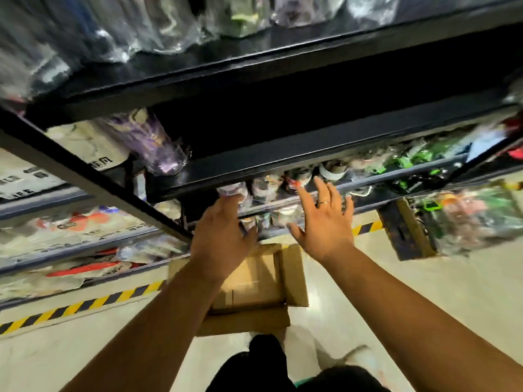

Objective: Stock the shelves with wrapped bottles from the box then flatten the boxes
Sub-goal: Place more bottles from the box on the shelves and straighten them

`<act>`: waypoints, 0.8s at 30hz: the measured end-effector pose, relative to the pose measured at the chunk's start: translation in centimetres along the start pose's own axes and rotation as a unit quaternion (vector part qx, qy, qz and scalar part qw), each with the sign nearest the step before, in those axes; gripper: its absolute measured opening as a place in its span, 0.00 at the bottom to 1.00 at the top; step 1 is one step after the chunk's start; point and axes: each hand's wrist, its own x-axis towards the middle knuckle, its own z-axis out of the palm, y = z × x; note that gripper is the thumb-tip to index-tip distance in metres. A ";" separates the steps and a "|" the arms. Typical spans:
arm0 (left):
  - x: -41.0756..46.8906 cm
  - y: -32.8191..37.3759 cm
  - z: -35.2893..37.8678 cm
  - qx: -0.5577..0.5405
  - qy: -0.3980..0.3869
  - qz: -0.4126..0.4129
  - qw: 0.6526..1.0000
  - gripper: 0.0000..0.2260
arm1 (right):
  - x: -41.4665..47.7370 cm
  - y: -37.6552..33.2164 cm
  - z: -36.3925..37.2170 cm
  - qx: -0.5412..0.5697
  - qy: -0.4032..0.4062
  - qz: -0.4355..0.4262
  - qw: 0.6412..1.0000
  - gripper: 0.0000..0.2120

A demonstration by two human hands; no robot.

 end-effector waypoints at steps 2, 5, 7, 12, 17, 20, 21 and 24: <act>-0.3 4.4 2.2 0.037 -0.021 0.052 0.998 0.29 | -3.1 4.8 -0.9 0.009 0.006 0.034 0.999 0.36; -0.6 11.7 5.8 0.082 -0.032 0.125 0.988 0.27 | -7.9 12.2 -2.5 0.020 0.020 0.106 0.994 0.36; -1.0 17.1 8.1 0.081 -0.043 0.176 0.980 0.27 | -10.8 17.4 -3.4 0.032 0.004 0.148 0.988 0.36; -2.4 29.7 14.0 0.056 -0.072 0.261 0.961 0.28 | -17.5 28.6 -5.4 0.054 0.015 0.228 0.972 0.37; -2.8 40.1 17.8 0.087 -0.147 0.276 0.946 0.29 | -22.7 36.1 -7.1 0.090 0.021 0.300 0.949 0.36; -2.2 44.1 20.0 0.097 -0.170 0.298 0.934 0.30 | -24.1 39.6 -7.6 0.114 0.028 0.333 0.935 0.36; -1.8 45.2 20.7 0.100 -0.185 0.300 0.930 0.30 | -24.2 40.7 -7.7 0.121 0.027 0.342 0.931 0.36; -0.5 47.7 23.2 0.084 -0.219 0.293 0.927 0.29 | -23.6 44.0 -7.7 0.126 0.012 0.365 0.922 0.36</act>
